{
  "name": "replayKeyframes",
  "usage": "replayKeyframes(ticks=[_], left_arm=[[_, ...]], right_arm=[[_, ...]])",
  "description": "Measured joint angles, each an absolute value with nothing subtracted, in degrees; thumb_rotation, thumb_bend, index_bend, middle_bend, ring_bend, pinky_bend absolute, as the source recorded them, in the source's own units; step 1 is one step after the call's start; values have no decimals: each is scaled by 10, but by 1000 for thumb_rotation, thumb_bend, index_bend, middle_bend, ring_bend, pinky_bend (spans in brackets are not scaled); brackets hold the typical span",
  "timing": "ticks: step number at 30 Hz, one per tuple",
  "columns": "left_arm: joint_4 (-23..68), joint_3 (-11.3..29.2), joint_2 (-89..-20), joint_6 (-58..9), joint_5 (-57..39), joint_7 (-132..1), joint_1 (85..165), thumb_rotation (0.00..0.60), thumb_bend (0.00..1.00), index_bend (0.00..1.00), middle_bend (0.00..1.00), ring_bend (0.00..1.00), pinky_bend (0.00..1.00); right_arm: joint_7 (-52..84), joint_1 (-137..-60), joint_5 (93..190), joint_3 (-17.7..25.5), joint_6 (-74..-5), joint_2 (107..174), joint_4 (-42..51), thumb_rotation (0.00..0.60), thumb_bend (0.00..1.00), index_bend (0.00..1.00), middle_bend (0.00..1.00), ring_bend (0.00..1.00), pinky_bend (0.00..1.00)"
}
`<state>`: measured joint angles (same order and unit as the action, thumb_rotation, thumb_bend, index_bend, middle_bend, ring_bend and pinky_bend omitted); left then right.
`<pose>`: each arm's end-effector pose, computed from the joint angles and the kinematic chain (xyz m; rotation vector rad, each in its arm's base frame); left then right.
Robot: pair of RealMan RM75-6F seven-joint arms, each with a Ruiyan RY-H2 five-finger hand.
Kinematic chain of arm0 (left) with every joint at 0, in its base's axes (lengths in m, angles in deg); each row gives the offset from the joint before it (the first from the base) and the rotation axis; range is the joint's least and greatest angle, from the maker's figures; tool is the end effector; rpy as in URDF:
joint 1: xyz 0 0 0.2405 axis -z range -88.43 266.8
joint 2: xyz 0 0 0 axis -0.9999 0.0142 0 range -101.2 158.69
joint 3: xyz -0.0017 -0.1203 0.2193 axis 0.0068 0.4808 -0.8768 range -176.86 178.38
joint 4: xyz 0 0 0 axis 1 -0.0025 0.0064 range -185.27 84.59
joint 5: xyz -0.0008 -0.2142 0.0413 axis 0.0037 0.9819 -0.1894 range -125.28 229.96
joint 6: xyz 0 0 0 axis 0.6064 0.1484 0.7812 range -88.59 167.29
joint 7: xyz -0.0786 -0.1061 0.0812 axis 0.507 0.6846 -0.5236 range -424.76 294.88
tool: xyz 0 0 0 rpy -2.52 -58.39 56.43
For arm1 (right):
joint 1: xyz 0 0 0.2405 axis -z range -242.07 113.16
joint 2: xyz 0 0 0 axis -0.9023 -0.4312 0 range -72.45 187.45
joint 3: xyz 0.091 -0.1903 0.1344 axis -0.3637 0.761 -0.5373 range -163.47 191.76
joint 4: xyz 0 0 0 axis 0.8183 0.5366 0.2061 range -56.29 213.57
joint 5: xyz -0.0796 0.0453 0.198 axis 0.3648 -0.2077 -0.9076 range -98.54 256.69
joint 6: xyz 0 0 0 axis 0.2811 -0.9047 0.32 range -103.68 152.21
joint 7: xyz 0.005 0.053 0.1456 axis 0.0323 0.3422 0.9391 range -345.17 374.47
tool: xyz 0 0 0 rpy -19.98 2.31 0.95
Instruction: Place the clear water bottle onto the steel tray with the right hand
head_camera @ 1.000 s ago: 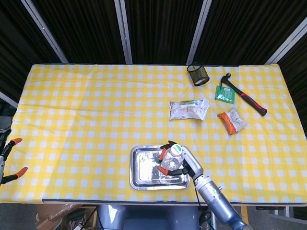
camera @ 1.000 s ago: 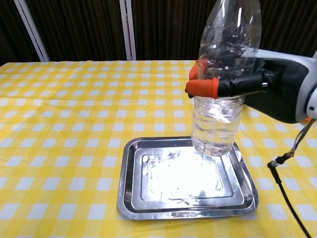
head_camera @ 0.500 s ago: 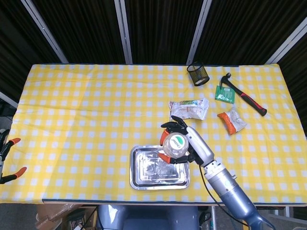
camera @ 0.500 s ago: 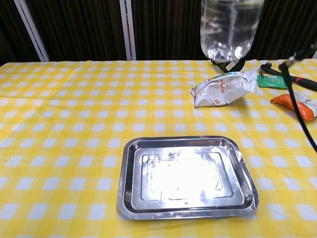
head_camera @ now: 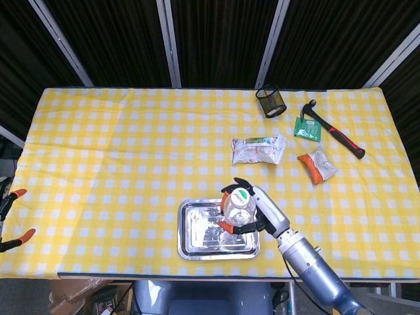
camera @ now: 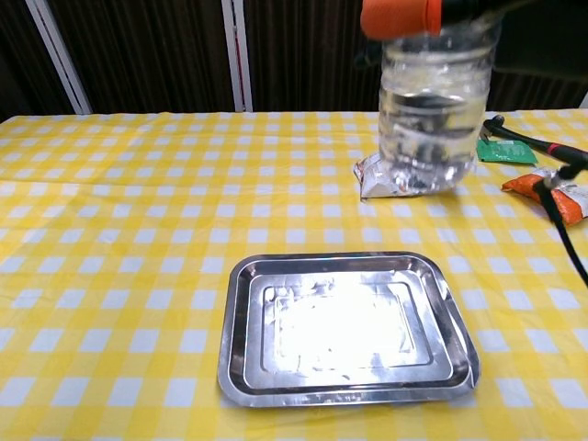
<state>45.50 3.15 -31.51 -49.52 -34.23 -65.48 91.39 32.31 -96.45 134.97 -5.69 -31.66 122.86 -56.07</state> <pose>-0.3055 0.1756 0.1719 -1.3421 -0.8701 -0.9027 -0.0419 -0.2511 0.0808 1.4029 -2.0847 1.5517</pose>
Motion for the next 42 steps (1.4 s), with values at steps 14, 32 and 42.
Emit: replayKeyframes(ticks=[14,32,42], left_arm=[[456,29,-318,-490,-347,-664,917,600,176,197,0,0,0],[459,26,-320,-486,-349,-670,918,600,176,197,0,0,0],[460,27,-319,-488,-347,-665,917,600,176,197,0,0,0]], right_arm=[[341,-946,1462,13,-348,1397,-478,600,496,784,636,266,0],[549,-851,1555,28,-398,1236,-373,600,499,790,644,268,0],[706,-818,1653,57,-410,1174,-282,600,503,790,645,268,0]])
